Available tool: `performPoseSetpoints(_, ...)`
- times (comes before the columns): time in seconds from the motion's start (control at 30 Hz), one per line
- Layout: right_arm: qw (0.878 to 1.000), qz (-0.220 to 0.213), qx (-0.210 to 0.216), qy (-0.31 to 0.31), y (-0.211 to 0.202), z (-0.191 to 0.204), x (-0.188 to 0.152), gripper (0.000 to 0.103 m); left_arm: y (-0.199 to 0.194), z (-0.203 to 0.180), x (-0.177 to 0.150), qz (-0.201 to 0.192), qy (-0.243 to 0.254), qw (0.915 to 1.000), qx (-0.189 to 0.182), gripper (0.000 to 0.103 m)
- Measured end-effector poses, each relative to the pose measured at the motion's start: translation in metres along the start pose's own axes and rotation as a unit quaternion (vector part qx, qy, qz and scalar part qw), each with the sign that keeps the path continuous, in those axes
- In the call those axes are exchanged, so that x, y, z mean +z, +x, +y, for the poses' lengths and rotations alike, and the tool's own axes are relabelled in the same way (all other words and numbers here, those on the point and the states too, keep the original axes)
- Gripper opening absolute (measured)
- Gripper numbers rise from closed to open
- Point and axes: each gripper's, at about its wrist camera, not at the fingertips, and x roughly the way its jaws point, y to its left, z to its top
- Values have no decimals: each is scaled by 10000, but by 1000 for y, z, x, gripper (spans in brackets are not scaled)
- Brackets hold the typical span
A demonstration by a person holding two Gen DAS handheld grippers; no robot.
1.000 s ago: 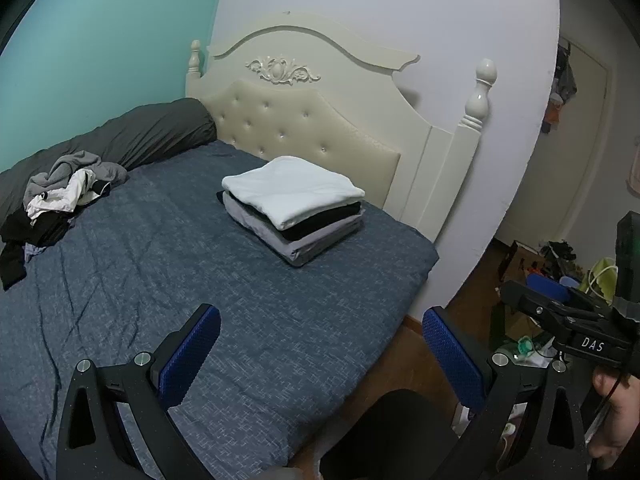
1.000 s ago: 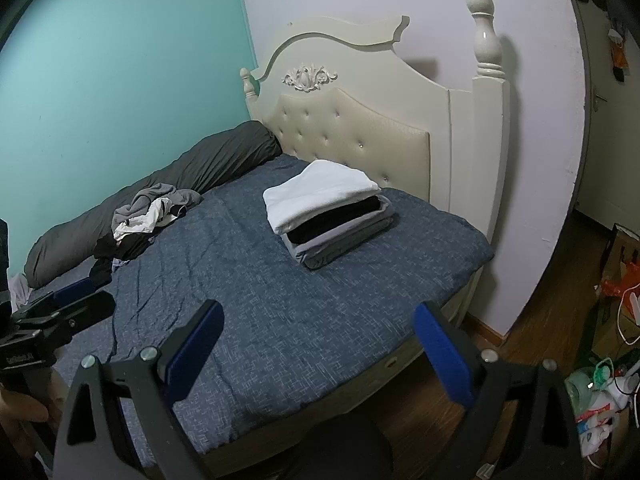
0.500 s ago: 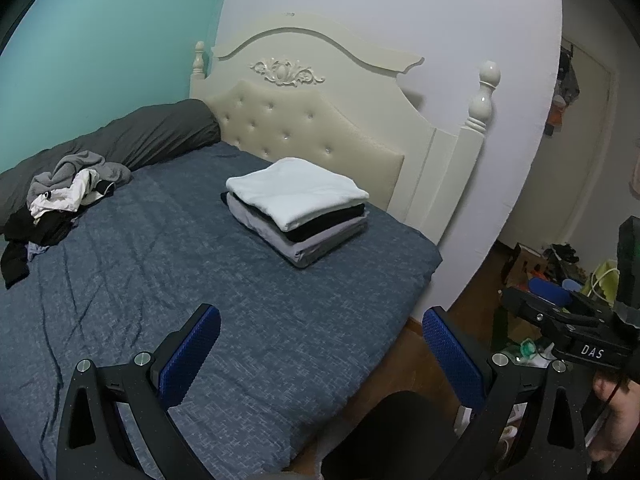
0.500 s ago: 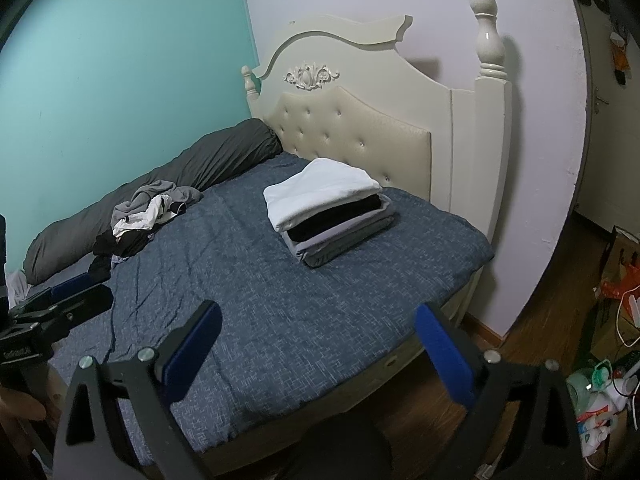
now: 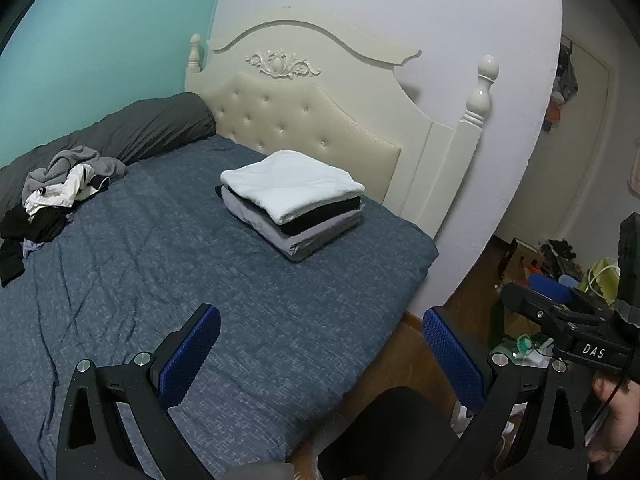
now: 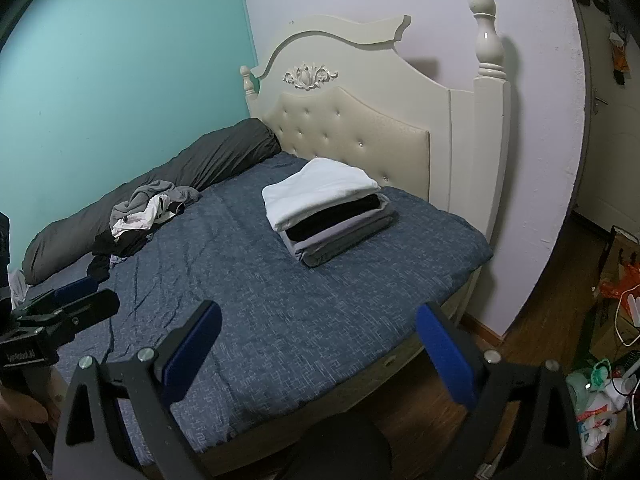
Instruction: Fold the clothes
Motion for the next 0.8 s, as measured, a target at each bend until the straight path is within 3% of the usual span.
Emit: performPoseSetpoints(0.8,10000,6,-47,25,-3,-4,-2,99,3,-6,1,12,-11,10000,30,103)
